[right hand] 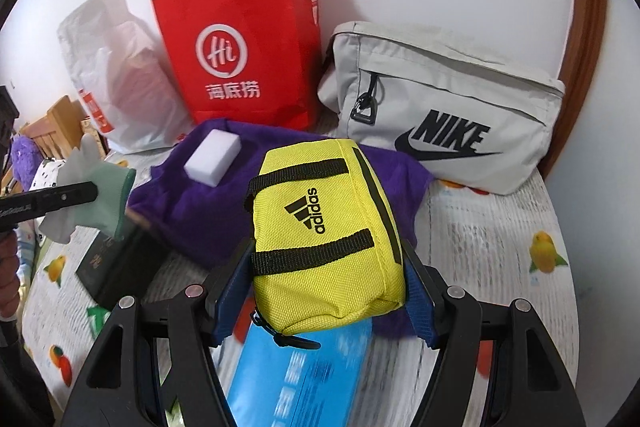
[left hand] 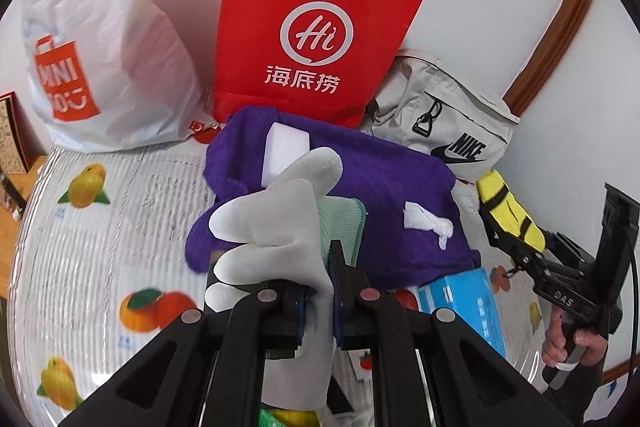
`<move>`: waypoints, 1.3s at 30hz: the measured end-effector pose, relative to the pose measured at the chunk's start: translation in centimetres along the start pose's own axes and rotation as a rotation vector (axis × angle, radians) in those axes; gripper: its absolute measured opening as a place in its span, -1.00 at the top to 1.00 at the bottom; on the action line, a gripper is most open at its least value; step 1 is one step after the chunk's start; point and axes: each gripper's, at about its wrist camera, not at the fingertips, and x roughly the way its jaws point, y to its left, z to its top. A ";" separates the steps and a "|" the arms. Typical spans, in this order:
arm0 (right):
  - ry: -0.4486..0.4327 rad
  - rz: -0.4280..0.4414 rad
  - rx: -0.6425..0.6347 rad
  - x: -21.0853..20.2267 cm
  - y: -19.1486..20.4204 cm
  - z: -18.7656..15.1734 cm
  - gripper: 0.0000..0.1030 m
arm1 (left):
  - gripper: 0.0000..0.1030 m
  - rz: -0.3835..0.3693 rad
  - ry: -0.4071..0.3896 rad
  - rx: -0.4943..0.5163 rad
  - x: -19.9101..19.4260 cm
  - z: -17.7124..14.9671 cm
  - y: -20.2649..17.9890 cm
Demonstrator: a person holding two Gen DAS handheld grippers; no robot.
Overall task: Organize soft objects
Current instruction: 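Carry the glove with the left tool while the right tool carries the pouch to the purple towel, then release the pouch onto the towel with the right tool while the left tool releases the glove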
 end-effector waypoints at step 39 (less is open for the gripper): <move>0.176 -0.042 -0.018 12.6 -2.5 3.0 -0.58 | -0.39 0.053 0.182 0.095 12.1 4.5 -1.1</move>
